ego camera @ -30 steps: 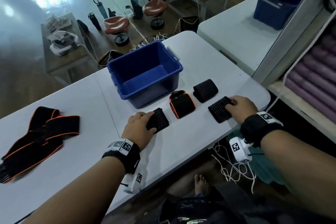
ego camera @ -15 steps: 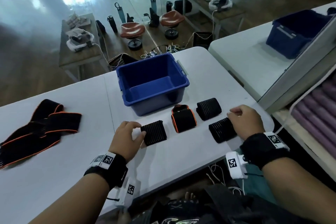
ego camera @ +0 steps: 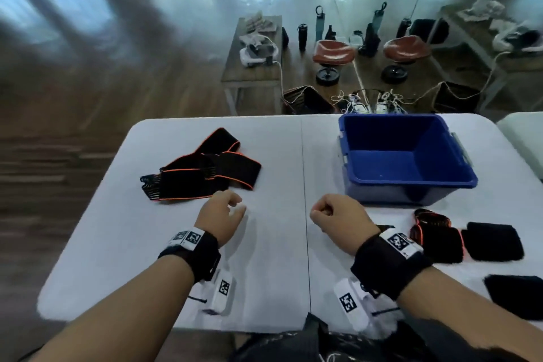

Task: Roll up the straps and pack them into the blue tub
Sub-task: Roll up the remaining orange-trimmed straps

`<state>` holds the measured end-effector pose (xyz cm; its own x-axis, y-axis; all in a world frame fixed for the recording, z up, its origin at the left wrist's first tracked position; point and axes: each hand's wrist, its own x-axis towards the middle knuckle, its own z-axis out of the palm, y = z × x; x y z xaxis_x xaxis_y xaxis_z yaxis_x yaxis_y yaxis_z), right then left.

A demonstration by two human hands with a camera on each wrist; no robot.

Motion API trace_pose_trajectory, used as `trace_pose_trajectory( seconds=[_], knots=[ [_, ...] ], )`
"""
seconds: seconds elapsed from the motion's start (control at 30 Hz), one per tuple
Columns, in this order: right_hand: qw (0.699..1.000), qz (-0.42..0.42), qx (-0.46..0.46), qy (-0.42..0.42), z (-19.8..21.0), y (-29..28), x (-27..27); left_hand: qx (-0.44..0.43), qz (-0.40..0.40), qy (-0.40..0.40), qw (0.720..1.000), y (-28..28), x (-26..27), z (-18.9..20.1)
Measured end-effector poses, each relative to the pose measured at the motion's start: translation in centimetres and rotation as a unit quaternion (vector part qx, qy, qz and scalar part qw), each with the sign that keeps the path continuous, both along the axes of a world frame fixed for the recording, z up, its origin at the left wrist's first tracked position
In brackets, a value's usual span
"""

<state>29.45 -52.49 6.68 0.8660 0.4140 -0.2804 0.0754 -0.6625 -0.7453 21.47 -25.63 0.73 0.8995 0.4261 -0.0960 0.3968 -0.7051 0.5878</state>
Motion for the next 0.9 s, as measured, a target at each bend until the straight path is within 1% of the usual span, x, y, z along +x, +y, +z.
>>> trace_pose_trajectory(
  seconds=[0.1,0.17,0.27,0.37,0.5,0.6,0.73,0.83,0.9],
  knots=[
    [0.999,0.035,-0.006,0.006,0.1,4.3,0.5,-0.007,0.039,-0.017,0.999,4.5,0.0,-0.1],
    [0.999,0.046,-0.004,0.014,0.2,6.7,0.7,-0.003,0.079,-0.032,0.996,7.2,0.7,-0.2],
    [0.998,0.056,-0.008,0.02,0.5,9.5,0.7,-0.004,0.145,-0.03,0.989,10.4,2.7,-0.1],
    [0.998,0.051,-0.007,0.023,0.7,11.1,0.3,-0.008,0.166,-0.013,0.986,12.2,5.0,-0.6],
    [0.999,0.033,-0.008,0.032,0.0,11.9,-0.8,-0.003,0.13,0.011,0.991,12.5,6.9,-1.5],
    [0.999,0.022,-0.012,0.044,-0.2,12.1,-1.6,0.005,0.102,0.015,0.995,12.2,7.1,-1.4],
    [0.999,0.007,-0.007,0.037,-0.1,12.8,-2.2,-0.033,0.064,-0.047,0.996,10.8,5.5,-0.4],
    [0.999,-0.013,0.034,0.024,-0.2,14.1,-2.4,-0.046,-0.013,-0.105,0.993,8.4,2.7,0.3],
    [0.998,-0.029,0.058,0.013,-0.3,15.4,-2.4,-0.077,-0.08,-0.132,0.985,7.1,0.8,0.1]
  ],
)
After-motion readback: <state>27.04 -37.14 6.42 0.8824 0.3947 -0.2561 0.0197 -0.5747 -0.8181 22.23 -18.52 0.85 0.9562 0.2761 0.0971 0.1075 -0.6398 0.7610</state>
